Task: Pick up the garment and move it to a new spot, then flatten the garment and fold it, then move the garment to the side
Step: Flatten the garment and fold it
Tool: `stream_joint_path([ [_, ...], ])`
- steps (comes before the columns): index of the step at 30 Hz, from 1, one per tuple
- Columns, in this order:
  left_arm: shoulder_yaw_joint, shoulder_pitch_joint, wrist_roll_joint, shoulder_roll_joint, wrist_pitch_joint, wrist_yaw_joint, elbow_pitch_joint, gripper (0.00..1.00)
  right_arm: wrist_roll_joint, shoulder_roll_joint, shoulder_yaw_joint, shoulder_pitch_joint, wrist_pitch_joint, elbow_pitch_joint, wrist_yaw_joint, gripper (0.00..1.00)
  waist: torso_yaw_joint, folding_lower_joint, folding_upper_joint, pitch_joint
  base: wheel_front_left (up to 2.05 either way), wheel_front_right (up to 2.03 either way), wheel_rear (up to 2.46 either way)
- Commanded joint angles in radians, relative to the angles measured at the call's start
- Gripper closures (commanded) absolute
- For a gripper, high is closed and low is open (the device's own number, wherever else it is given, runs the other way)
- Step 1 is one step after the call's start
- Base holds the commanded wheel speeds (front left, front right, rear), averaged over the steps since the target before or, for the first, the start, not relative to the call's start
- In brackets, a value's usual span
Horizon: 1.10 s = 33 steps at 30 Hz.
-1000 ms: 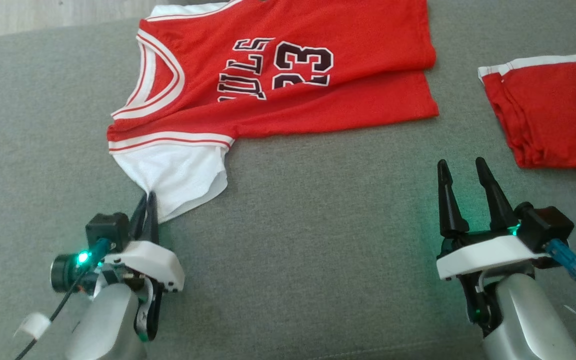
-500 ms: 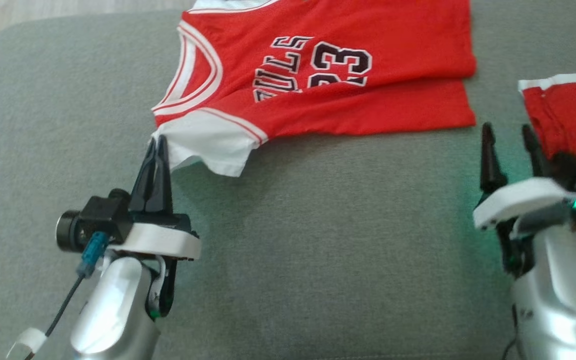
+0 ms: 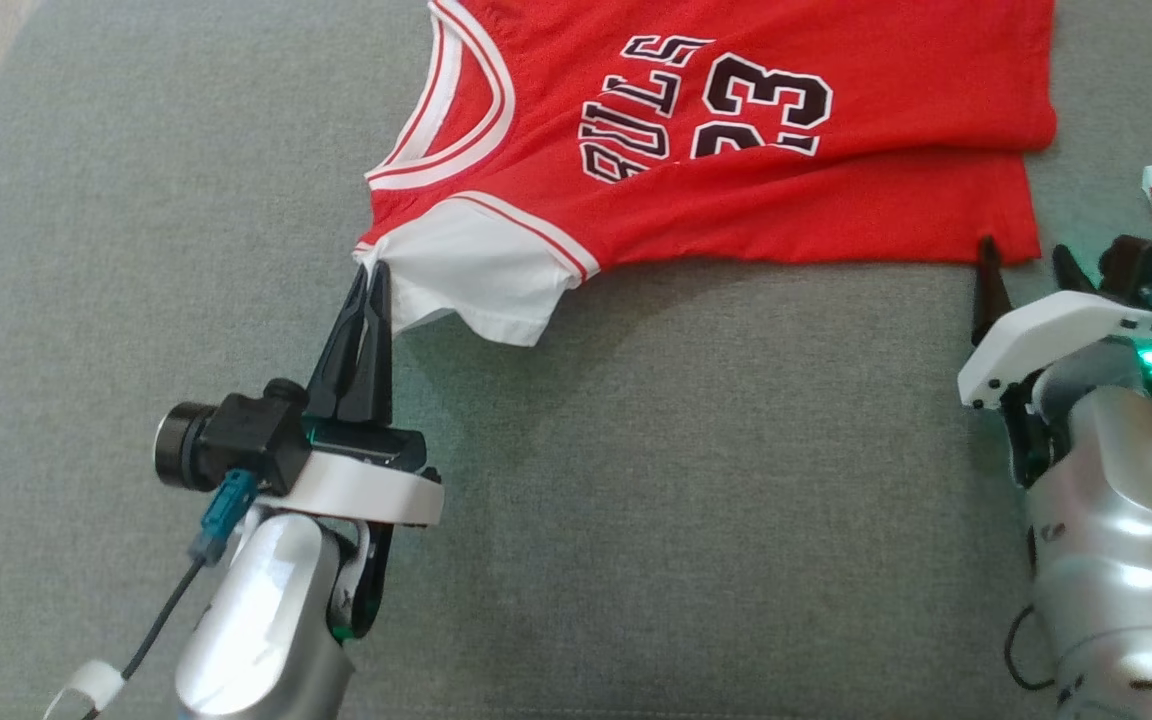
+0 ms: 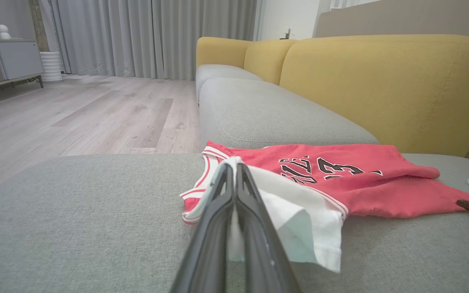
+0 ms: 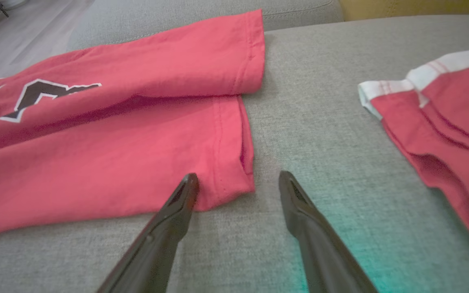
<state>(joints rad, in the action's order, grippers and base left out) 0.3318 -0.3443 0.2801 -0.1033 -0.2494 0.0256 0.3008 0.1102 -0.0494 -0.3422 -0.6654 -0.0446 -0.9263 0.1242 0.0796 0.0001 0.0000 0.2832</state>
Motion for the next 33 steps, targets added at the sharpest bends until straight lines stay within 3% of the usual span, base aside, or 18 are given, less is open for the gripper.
stream_joint_path([
  [1,-0.023,-0.016,-0.009,-0.005,-0.012,-0.004,-0.04,1.0,0.021,-0.001,0.012,-0.041,-0.016,0.0,0.007,0.0,0.005,-0.0001,0.0,0.004,0.0,0.0,0.0],
  [5,-0.029,-0.014,-0.016,0.001,-0.012,-0.012,-0.047,1.0,0.084,-0.001,-0.011,-0.073,-0.026,-0.081,0.007,0.0,0.01,-0.0001,0.0,0.008,0.0,0.0,0.0],
  [6,-0.031,-0.014,-0.017,0.002,-0.012,-0.013,-0.048,1.0,0.095,-0.001,-0.015,-0.08,-0.029,-0.098,0.007,0.31,0.01,-0.0001,0.0,0.009,0.0,0.0,0.0],
  [7,-0.034,-0.014,-0.019,0.003,-0.012,-0.014,-0.049,1.0,0.105,-0.001,-0.021,-0.087,-0.034,-0.112,0.007,0.8,0.009,-0.0001,0.0,0.01,0.0,0.0,0.0],
  [8,-0.037,-0.014,-0.02,0.004,-0.012,-0.016,-0.05,1.0,0.117,-0.001,-0.027,-0.092,-0.04,-0.123,0.007,1.0,0.009,-0.0001,0.0,0.01,0.0,0.0,0.0],
  [14,-0.068,-0.002,-0.009,0.007,-0.012,-0.025,-0.046,1.0,0.109,-0.001,-0.029,-0.126,-0.148,-0.194,0.007,1.0,-0.013,-0.0001,0.0,-0.01,0.0,0.0,0.0],
  [21,-0.129,-0.008,0.02,-0.003,-0.012,-0.044,-0.06,1.0,0.005,-0.001,0.078,-0.154,-0.214,-0.223,0.007,1.0,-0.054,-0.0001,0.0,-0.06,0.0,0.0,0.0],
  [27,-0.184,-0.05,0.039,-0.025,-0.012,-0.064,-0.113,1.0,-0.155,-0.001,0.265,-0.085,-0.217,0.047,0.007,1.0,-0.105,-0.0001,0.0,-0.129,0.0,0.0,0.0],
  [33,-0.229,-0.122,0.079,-0.039,-0.004,-0.07,-0.215,1.0,-0.192,-0.001,0.355,-0.006,-0.217,0.301,0.007,1.0,-0.139,-0.0001,0.0,-0.211,0.0,0.0,0.0],
])
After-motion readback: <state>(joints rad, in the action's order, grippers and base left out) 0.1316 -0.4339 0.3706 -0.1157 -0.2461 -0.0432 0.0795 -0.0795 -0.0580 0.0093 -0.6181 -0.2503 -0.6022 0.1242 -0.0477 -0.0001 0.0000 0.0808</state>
